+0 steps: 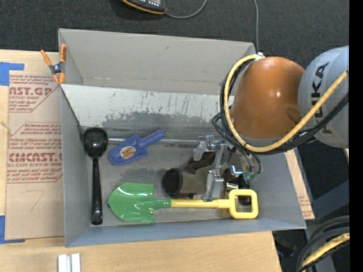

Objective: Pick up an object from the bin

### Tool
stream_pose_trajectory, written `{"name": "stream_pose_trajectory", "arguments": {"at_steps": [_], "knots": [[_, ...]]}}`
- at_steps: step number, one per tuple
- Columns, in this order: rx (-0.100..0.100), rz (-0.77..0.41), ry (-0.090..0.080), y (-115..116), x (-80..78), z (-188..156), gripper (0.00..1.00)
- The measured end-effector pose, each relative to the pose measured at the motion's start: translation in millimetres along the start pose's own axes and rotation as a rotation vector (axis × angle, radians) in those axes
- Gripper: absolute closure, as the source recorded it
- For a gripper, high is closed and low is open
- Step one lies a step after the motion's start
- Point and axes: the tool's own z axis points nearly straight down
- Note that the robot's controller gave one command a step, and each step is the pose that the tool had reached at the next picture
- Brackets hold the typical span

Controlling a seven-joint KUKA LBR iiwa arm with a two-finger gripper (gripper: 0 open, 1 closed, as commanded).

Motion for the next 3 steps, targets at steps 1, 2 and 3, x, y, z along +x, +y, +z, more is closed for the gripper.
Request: {"name": "stream_pose_trajectory", "arguments": {"at_steps": [1, 2, 3], "knots": [[0.0, 0.0, 0.0, 0, 0.0, 0, 0.0], [-0.001, 0.03, 0.0, -9, -3.8, 29, 0.0], [-0.002, 0.053, -0.003, 1, -13.0, 41, 0.0]]}}
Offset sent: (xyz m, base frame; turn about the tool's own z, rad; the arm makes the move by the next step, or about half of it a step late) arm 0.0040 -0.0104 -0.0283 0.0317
